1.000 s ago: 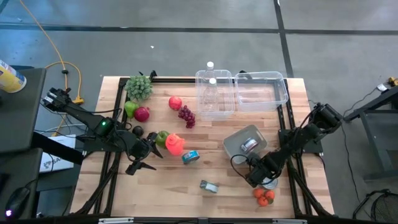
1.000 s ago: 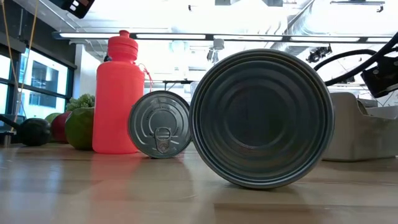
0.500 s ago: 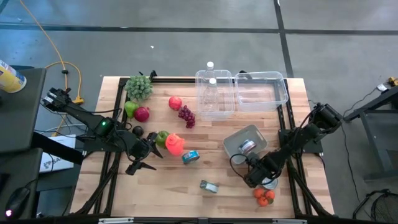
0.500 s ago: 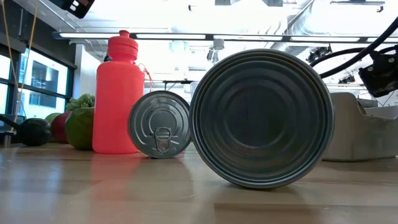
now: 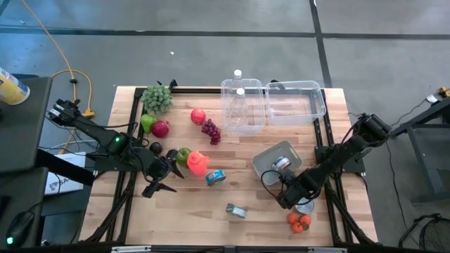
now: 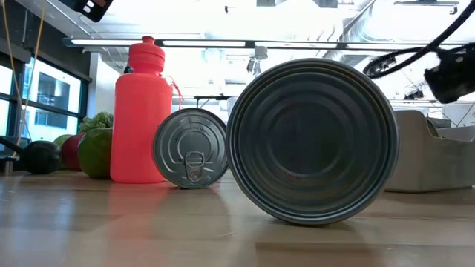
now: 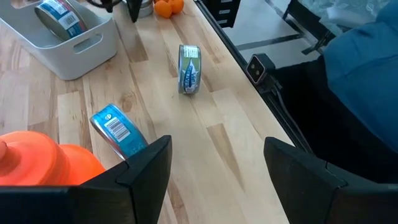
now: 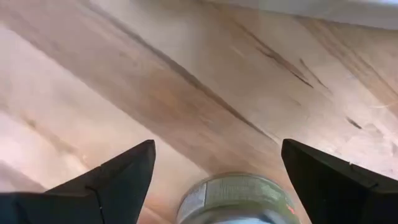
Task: Pick & Place Food Item
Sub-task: Put the right green tuna can into the gray bin
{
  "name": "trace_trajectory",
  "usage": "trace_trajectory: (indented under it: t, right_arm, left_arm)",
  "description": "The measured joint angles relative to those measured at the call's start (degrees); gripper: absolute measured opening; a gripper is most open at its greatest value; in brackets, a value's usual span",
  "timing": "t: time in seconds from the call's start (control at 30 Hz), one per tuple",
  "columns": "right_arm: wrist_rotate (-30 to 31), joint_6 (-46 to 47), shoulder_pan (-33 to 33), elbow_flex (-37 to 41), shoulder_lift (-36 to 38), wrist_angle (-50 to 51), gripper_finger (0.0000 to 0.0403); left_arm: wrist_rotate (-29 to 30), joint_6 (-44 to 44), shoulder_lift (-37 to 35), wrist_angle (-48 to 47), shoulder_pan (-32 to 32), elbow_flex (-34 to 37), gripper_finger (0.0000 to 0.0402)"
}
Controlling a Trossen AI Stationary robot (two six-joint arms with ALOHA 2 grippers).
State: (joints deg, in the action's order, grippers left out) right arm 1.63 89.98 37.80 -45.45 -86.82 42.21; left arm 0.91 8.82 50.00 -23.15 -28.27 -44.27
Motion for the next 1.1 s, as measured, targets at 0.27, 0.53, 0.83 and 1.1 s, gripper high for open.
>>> trace_trajectory:
  t: [0.27,0.53,0.83,1.1]
  right_arm:
    - [5.95,-1.03,0.52,-4.44,6.34,-0.34,0.0340]
    - [27.86,-6.56,3.72,-9.28,10.61,-7.71,0.0340]
    - [32.03,-10.92,4.24,-9.57,10.40,-16.62,0.0340]
    - [37.68,-14.30,7.81,-9.57,10.07,-21.79,0.0340]
  left_arm:
    - [0.00,0.04,0.00,0.05,0.00,0.00,0.0246]
    - [0.00,0.20,-0.02,0.06,0.00,-0.02,0.0246]
    - [0.00,0.17,0.00,0.06,0.00,0.00,0.0246]
    - [0.00,0.17,-0.02,0.06,0.00,0.00,0.0246]
